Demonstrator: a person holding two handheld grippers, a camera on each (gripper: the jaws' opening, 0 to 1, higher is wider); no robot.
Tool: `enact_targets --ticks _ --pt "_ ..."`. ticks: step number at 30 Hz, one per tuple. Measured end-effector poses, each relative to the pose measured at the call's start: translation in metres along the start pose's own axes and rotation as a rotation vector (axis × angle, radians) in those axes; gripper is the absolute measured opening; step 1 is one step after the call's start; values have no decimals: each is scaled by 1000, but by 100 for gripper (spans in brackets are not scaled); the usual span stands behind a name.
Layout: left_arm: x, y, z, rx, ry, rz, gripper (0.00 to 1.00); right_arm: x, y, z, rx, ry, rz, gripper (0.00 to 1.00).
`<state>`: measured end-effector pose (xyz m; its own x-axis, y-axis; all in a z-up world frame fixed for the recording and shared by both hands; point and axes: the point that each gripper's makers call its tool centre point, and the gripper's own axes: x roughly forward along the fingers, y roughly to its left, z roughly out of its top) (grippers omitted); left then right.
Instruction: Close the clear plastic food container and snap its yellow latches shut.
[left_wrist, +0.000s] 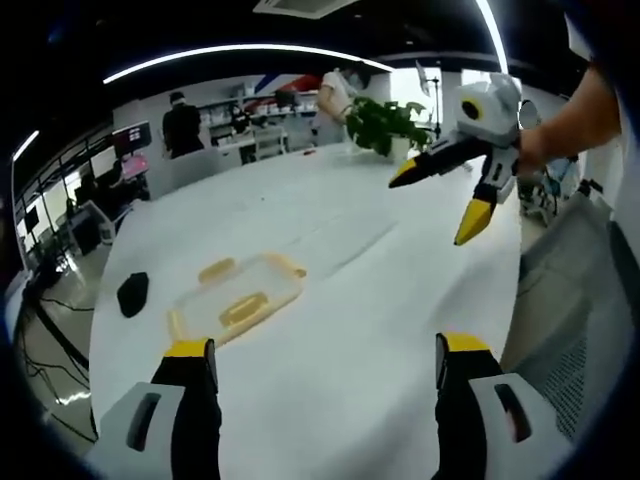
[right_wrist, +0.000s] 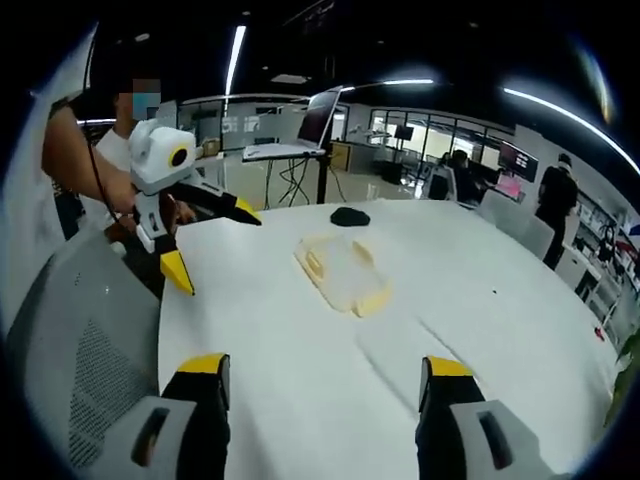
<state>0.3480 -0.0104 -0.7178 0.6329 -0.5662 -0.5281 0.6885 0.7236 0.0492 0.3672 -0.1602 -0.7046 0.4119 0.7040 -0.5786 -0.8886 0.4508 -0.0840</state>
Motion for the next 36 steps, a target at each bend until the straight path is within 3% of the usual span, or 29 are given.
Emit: enact_targets --ticks 16,31,36 --pt "-2 25 -4 33 6 1 85 24 -8 21 -37 1 34 77" --pt "9 43 -10 74 37 -11 83 55 -22 40 -70 1 66 76" --pt "12 50 -6 84 30 -15 83 65 -28 38 -58 9 66 76"
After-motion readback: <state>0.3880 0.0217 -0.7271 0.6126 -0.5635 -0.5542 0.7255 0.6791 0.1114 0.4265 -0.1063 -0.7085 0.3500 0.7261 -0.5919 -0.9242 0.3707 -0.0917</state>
